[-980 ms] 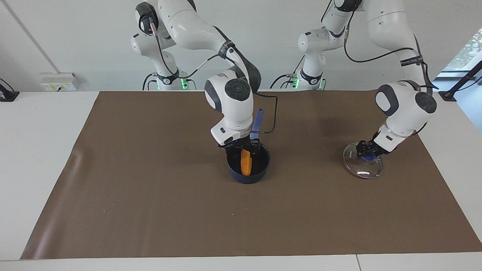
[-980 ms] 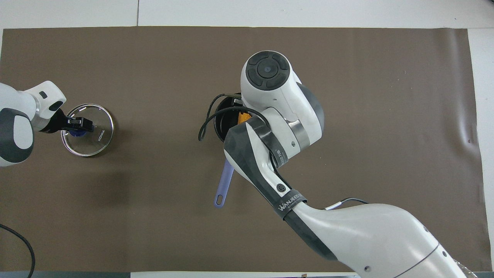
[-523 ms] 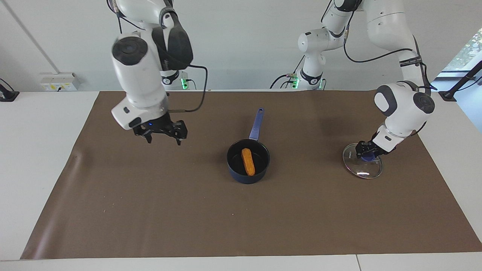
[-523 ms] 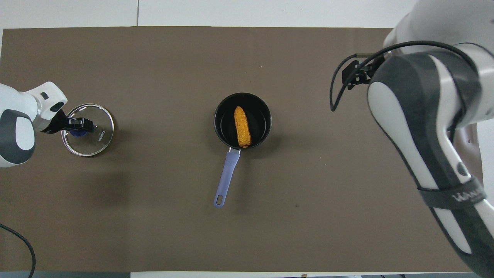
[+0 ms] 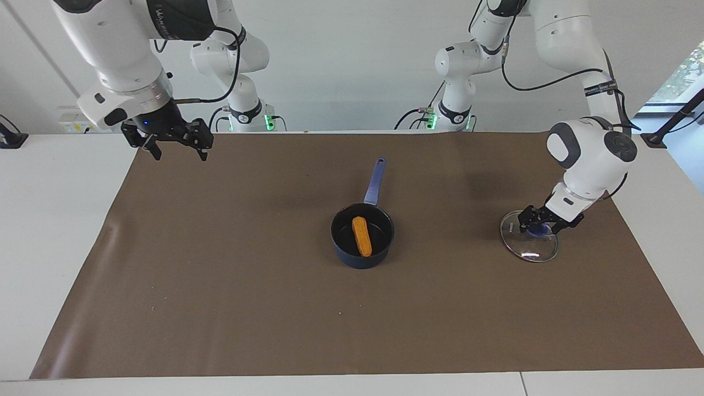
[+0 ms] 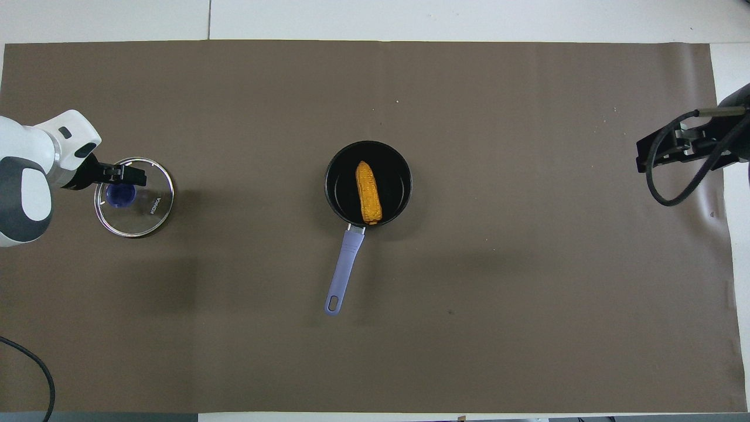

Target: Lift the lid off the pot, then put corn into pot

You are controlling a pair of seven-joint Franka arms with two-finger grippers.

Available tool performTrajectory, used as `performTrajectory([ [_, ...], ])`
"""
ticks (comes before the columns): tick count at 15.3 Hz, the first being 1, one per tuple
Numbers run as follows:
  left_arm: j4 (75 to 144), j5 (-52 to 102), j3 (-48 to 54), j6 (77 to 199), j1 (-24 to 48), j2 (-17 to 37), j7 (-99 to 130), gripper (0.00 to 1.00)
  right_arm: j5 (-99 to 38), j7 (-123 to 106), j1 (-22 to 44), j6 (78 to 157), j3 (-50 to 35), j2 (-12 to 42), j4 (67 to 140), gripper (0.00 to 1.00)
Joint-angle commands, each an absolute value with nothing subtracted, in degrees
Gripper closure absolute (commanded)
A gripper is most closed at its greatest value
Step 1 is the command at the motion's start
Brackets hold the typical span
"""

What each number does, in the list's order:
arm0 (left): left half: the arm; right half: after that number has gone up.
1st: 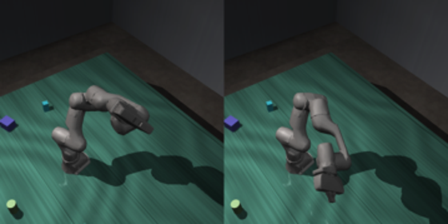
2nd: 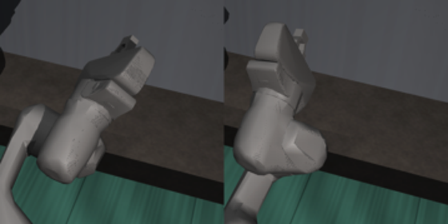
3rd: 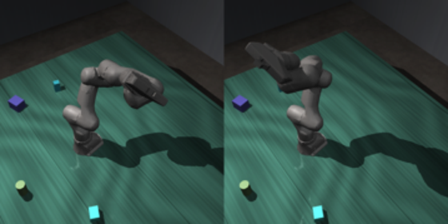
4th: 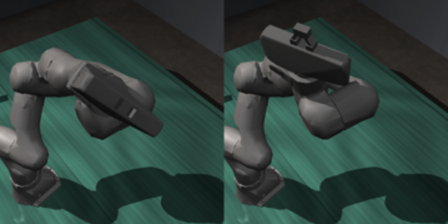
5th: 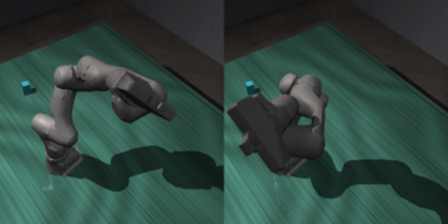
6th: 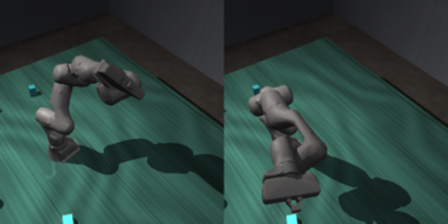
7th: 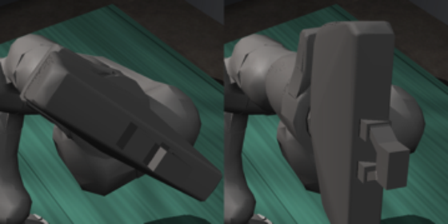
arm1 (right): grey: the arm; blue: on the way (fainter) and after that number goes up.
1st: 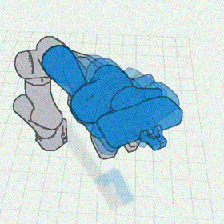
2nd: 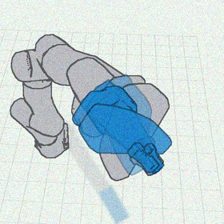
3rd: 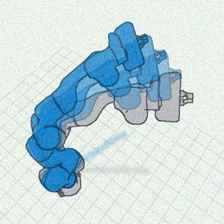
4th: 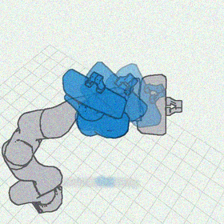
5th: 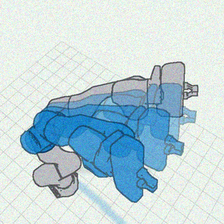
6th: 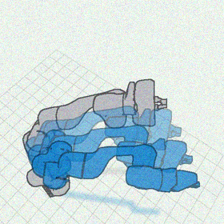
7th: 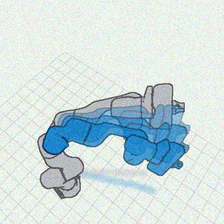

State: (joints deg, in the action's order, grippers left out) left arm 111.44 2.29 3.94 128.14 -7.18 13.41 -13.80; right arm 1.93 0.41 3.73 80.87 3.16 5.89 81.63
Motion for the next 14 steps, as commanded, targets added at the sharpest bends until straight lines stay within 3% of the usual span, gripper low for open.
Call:
performTrajectory([
  [1,106.3,1.4,3.4,120.9,-5.5,11.3,-12.5,0.0,2.5,-1.8,1.7,84.2,2.4,-0.3,90.5,0.0],
  [7,91.3,-1.8,3.6,100.7,-0.3,9.2,-0.8,0.0,3.3,-6.5,-1.1,88.2,3.5,-2.5,95.4,0.0],
  [12,91.1,-1.8,3.6,88.8,2.2,0.8,2.9,0.0,2.9,-6.5,-1.8,88.1,3.3,-1.8,95.0,0.0],
  [14,94.5,-1.8,3.3,88.8,3.0,-2.1,2.9,0.0,2.5,-6.5,-1.8,88.0,3.4,-0.6,94.7,0.0],
])
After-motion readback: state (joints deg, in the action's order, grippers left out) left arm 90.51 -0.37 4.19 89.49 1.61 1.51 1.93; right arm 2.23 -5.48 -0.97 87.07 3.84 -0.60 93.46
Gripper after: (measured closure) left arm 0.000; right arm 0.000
